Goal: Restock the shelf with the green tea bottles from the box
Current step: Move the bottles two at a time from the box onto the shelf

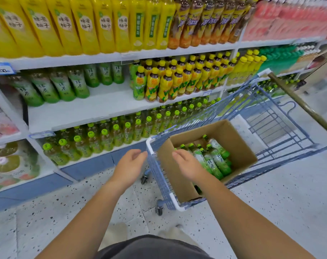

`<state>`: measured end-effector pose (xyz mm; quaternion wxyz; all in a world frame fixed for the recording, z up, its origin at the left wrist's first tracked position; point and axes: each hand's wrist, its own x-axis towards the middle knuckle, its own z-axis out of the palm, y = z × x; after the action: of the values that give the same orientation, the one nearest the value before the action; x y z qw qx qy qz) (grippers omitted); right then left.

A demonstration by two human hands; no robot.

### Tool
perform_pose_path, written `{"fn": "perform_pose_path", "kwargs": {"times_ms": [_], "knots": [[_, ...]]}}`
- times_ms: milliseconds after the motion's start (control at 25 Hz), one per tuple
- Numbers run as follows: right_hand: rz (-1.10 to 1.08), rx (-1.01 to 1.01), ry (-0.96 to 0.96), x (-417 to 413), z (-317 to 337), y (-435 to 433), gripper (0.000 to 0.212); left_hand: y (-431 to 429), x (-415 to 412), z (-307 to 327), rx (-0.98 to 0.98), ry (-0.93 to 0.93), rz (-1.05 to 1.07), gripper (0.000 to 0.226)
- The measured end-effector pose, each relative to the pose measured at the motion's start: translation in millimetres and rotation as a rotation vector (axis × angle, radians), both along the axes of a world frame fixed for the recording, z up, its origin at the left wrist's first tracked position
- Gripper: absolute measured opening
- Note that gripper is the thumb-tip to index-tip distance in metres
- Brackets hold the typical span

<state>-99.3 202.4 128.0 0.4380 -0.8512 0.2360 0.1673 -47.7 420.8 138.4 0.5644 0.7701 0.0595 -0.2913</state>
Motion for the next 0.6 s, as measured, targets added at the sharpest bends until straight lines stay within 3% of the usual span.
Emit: {"fn": "perform_pose_path", "kwargs": {"times_ms": [280, 600], "knots": [[0.021, 0.038, 0.082, -34.8, -11.7, -119.1, 0.044, -119.0, -38.9, -12.9, -0.01, 0.063, 0.032, 0.051], [0.103, -0.006, 0.203, -33.3, -75.0, -214.4, 0.048, -211.1, -51.2, -71.2, 0.041, 0.148, 0.117, 0.046]]}}
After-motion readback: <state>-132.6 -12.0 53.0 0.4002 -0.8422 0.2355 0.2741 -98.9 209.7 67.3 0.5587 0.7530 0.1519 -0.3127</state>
